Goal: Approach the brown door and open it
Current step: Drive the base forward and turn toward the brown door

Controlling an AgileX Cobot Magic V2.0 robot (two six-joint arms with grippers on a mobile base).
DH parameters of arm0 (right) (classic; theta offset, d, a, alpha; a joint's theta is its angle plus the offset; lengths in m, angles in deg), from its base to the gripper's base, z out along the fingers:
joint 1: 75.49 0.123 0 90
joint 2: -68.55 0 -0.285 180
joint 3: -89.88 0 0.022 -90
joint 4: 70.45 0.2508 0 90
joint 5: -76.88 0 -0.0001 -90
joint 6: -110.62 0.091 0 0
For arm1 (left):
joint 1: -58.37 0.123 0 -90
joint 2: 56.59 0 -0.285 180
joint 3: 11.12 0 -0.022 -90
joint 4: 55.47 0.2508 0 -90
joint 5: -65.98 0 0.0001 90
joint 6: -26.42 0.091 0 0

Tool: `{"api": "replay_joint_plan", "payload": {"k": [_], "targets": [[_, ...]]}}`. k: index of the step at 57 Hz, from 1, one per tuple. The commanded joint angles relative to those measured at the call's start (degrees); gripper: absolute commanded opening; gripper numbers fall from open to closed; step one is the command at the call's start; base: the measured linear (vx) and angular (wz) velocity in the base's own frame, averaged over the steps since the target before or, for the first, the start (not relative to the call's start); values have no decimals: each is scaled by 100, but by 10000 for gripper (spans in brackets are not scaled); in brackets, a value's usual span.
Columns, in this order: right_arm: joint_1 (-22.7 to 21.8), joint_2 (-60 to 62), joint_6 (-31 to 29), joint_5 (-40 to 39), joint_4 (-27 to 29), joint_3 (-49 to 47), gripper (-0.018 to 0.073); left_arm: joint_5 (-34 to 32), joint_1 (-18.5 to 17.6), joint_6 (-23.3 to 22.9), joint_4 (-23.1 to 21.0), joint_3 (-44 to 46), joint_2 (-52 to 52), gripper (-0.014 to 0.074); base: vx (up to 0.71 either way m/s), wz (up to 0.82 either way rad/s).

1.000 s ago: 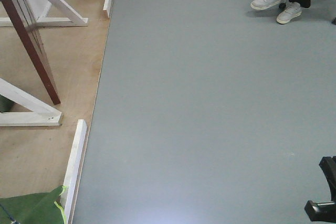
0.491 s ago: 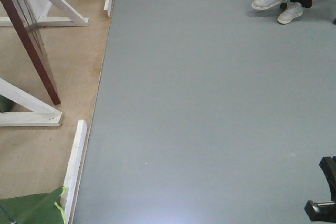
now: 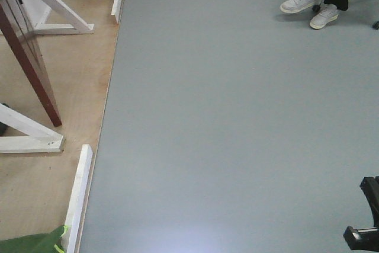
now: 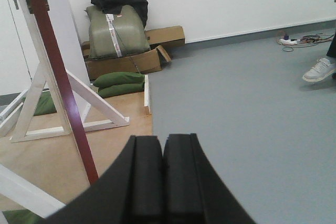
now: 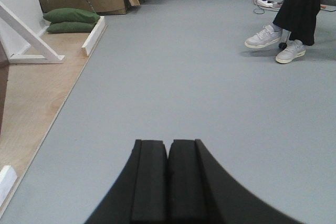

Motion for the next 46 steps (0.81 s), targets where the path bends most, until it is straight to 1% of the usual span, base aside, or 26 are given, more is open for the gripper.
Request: {"api": "replay_joint_plan", "payload": {"k": [1,14,46], "targets": [[11,32,-37,-447,-19,25,0,-465,-9,-26,-20,95,-82,67,14,-8],[11,32,-37,-447,-19,25,0,-465,-9,-26,-20,95,-82,67,13,2],[11,32,-37,-447,-19,25,0,-465,-9,-26,-20,95,-82,67,20,20]]}}
